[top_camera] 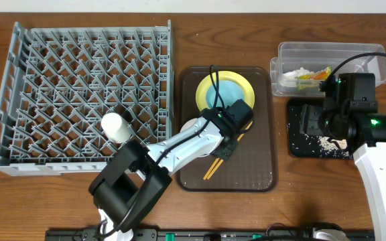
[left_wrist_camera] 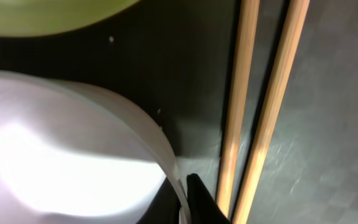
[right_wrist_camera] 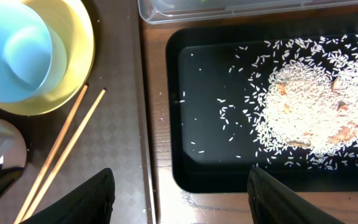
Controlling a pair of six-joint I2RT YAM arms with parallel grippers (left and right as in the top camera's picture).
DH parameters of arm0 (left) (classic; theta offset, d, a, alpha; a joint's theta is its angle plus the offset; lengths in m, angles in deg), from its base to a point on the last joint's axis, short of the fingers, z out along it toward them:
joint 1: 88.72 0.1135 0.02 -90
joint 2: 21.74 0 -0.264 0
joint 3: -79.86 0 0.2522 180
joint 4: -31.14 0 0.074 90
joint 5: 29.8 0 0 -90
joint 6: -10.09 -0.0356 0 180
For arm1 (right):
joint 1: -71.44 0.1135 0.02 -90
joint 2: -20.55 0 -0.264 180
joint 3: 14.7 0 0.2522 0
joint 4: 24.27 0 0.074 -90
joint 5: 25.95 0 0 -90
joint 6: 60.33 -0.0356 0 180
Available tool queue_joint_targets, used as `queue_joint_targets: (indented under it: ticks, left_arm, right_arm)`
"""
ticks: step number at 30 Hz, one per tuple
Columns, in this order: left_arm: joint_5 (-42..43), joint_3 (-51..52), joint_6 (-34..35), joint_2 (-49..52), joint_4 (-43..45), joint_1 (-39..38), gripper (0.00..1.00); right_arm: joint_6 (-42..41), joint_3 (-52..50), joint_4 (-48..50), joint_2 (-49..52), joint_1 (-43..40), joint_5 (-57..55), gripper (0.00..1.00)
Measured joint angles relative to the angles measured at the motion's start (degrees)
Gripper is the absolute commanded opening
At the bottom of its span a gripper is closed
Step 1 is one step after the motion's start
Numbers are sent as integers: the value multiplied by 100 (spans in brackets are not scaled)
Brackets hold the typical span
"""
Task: Sort waste into correct bins and load items into the dishwasher rack
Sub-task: 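Reach the left gripper to the white bowl on the tray and grasp its rim, then carry the white bowl with the left gripper into the rack's back row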
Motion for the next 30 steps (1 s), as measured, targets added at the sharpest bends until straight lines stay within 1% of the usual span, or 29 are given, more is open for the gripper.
queue_joint_targets:
  ticks: [6, 11, 14, 17, 20, 24, 27, 30]
  left_arm:
    - [7, 2, 4, -507, -280, 2, 6]
    - [50, -7, 0, -1502, -293, 50, 6]
    - [59, -157, -24, -2122, -367, 275, 6]
    - [57, -627, -42, -2457, -737, 748, 6]
    - [50, -1217, -81, -2505, -1093, 1331, 6]
    - [170, -1696, -151, -2503, -1202, 2149, 6]
    - [778, -1770, -293, -2500, -1088, 2793, 6]
    - [1797, -1770, -511, -2457, -1078, 3491, 6]
  right_arm:
    - [-2, 0, 0, 0, 0, 0, 67]
    - [-2, 0, 0, 0, 0, 0, 67]
    - [-2, 0, -2, 0, 0, 0, 66]
    - [-2, 0, -2, 0, 0, 0, 66]
    - [-2, 0, -2, 0, 0, 4, 66]
    - [-2, 0, -2, 0, 0, 4, 66]
    - [-2, 0, 0, 0, 0, 7, 66]
    - [-2, 0, -2, 0, 0, 4, 66]
